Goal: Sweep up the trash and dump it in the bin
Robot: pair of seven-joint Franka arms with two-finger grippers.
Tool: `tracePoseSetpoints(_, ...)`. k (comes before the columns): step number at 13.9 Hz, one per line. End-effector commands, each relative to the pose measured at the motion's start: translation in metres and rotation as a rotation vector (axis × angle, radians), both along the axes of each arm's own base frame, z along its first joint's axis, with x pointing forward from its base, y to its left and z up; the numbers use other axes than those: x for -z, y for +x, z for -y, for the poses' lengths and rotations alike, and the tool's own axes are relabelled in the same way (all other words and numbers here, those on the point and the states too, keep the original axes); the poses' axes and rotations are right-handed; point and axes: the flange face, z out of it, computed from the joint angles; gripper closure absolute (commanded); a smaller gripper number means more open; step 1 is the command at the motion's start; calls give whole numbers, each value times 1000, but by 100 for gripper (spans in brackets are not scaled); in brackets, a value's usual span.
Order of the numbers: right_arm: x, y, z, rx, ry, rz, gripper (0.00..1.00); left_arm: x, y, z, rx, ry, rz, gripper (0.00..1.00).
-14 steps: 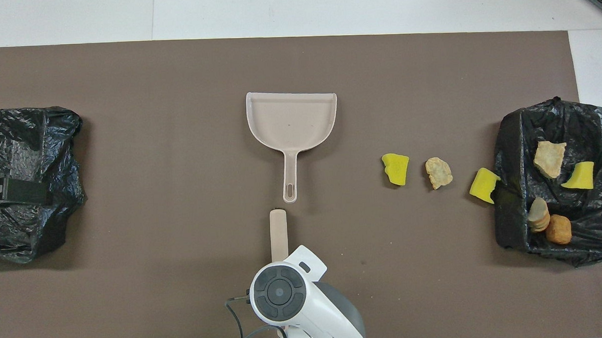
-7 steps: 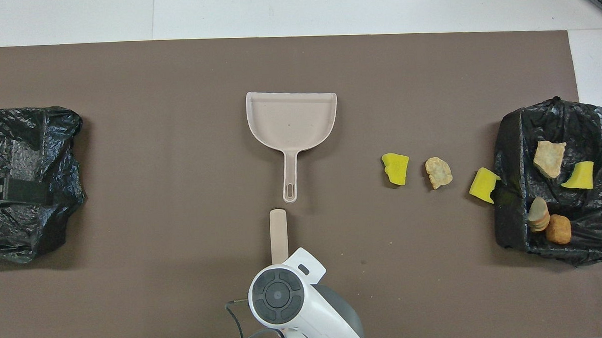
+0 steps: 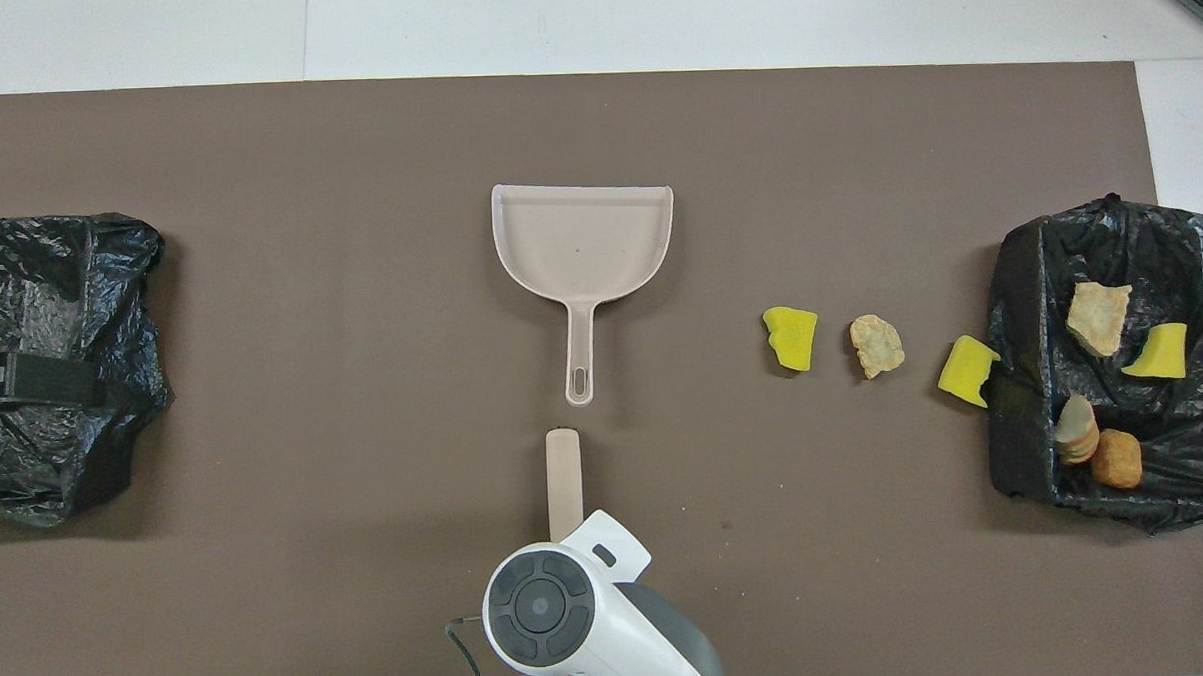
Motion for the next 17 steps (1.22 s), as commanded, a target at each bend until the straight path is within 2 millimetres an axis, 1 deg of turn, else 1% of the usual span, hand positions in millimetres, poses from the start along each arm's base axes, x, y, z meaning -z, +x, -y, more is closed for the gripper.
tracePoseSetpoints(1,-45,-4,22,69,-22,-10,100,-6,10,6,-9,4,74,0)
tracePoseSetpoints(4,-75,6,65,173,-98,-58,100,-4,22,14,-19,-7,131,0)
tracePoseSetpoints(6,-91,21,99,222,-138,-71,100,8,40,44,-26,-22,174,0)
tracePoseSetpoints(7,-92,26,112,234,-167,-79,100,16,48,68,-50,-34,194,0)
tracePoseSetpoints(8,-91,32,125,241,-217,-68,100,28,57,93,-74,-46,204,0)
tracePoseSetpoints(9,-89,42,141,257,-257,-61,100,44,66,119,-89,-57,207,0)
tracePoseSetpoints(10,-85,54,160,284,-282,-75,100,62,71,145,-104,-66,195,0)
tracePoseSetpoints(11,-80,67,182,294,-318,-67,100,72,73,163,-116,-80,190,0)
tracePoseSetpoints(12,-77,79,205,269,-365,-54,100,83,76,171,-116,-86,177,0)
tracePoseSetpoints(13,-75,89,228,260,-385,-66,100,106,79,196,-89,-84,146,0)
tracePoseSetpoints(14,-70,100,250,248,-386,-85,100,122,85,223,-94,-87,140,0)
tracePoseSetpoints(15,-61,108,279,239,-381,-107,100,141,94,240,-120,-92,131,0)
tracePoseSetpoints(16,-55,115,301,258,-363,-102,100,164,100,263,-127,-95,115,0)
tracePoseSetpoints(17,-49,119,318,263,-367,-95,100,182,99,288,-117,-94,104,0)
